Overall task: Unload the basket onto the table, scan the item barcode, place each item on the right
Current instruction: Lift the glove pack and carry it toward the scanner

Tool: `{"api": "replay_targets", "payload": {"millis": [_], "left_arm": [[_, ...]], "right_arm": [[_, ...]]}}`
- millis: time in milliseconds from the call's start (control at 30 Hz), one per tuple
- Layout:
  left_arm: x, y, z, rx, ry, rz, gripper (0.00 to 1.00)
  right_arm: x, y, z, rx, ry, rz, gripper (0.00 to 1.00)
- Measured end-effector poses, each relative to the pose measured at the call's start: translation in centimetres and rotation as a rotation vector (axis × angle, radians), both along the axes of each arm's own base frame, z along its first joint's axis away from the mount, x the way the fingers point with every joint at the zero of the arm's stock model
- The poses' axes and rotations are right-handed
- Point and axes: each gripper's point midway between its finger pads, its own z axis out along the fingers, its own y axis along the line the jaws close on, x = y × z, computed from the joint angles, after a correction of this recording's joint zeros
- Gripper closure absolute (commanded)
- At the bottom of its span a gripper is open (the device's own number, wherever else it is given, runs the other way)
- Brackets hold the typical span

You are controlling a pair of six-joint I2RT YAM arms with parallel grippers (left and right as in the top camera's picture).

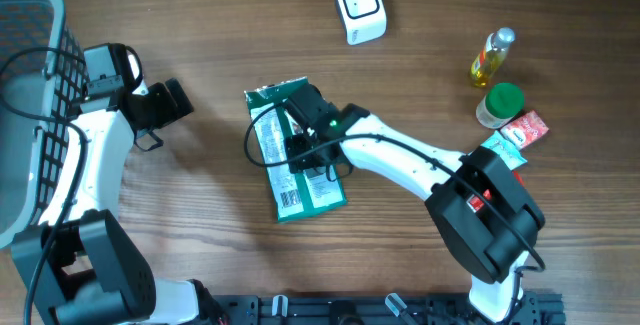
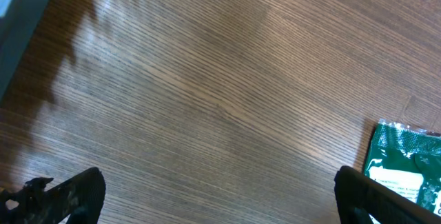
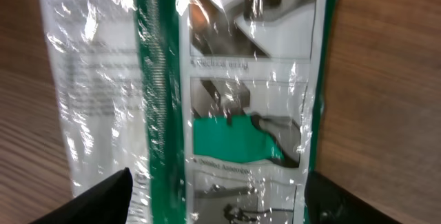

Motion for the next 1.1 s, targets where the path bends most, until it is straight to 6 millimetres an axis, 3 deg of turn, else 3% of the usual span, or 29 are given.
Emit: {"api": "replay_targets", "payload": {"millis": [67,133,167,267,467,767,800,933,967,1100], "left_arm": [[0.0,0.0,0.0,0.0,0.0,0.0,0.0],[0.0,0.0,0.0,0.0,0.0,0.0,0.0],[0.0,0.0,0.0,0.0,0.0,0.0,0.0],[0.0,0.0,0.0,0.0,0.0,0.0,0.0],[0.0,0.0,0.0,0.0,0.0,0.0,0.0],[0.0,0.0,0.0,0.0,0.0,0.0,0.0],[0.0,0.0,0.0,0.0,0.0,0.0,0.0],[0.0,0.0,0.0,0.0,0.0,0.0,0.0],[0.0,0.0,0.0,0.0,0.0,0.0,0.0],[0.0,0.0,0.0,0.0,0.0,0.0,0.0]], "right_arm": [[0.7,0.5,2.4,-0.021,-0.002,0.036,0.07],[2.1,1.4,6.0,-0.014,-0.057,0.079,0.09],[2.1,1.1,6.2,-0.031,-0.058,0.085,0.09],[1.2,-0.1,5.1,-0.108,-0.024,0.095,0.09],[-1.2,0.4,-0.6,-0.238,0.058,0.163,0.01],[-1.1,-0.5,-1.9,-0.287,0.069,0.11,0.02],[-1.1,-0.4,-2.1,-0.286,0.074,0.11,0.13],[-1.2,0.1,-2.2,-0.262,0.083,0.099,0.79],[-1.3,0.3,-2.2,-0.252,0.089,0.094,0.9],[-0.8,0.0,-1.8,-0.249,0.076,0.095,0.96]]}}
